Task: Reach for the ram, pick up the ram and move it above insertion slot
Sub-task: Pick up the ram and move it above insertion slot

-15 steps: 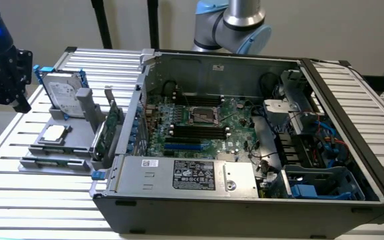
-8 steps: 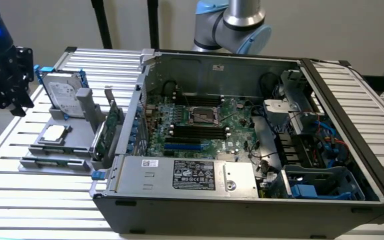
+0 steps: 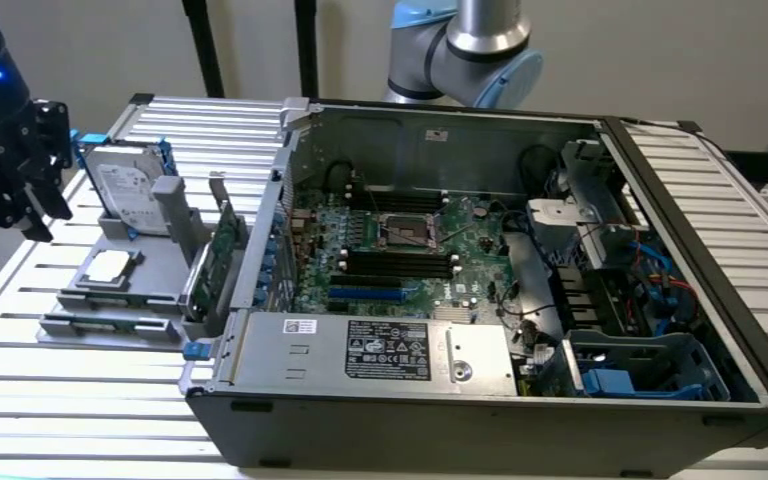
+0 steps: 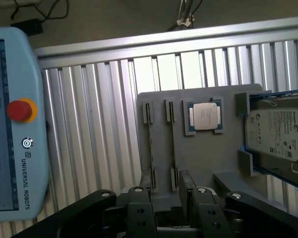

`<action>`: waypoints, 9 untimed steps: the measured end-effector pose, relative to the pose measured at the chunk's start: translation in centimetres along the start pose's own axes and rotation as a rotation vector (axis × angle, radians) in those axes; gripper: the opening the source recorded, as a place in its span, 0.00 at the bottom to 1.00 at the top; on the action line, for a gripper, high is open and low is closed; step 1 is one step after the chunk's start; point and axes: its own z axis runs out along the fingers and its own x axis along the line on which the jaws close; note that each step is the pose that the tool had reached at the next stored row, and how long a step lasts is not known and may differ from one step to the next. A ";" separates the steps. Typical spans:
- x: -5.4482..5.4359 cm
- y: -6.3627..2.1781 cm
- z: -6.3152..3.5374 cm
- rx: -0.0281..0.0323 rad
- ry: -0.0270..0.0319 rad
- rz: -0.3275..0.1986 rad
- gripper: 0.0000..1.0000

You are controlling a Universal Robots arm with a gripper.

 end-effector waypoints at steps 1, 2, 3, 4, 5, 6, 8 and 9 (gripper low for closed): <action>0.0 -0.01 0.16 -0.0001 -0.0012 0.000 0.36; 0.1 -0.02 0.31 -0.0002 -0.0024 0.000 0.36; 0.1 -0.03 0.46 -0.0003 -0.0034 0.000 0.36; 0.1 -0.04 0.62 -0.0003 -0.0045 0.000 0.36; 0.2 -0.05 0.79 -0.0003 -0.0054 0.000 0.36; 0.2 -0.06 0.94 -0.0004 -0.0062 0.000 0.36; 0.3 -0.09 1.28 -0.0005 -0.0079 -0.001 0.36; 0.3 -0.10 1.48 -0.0005 -0.0090 -0.001 0.36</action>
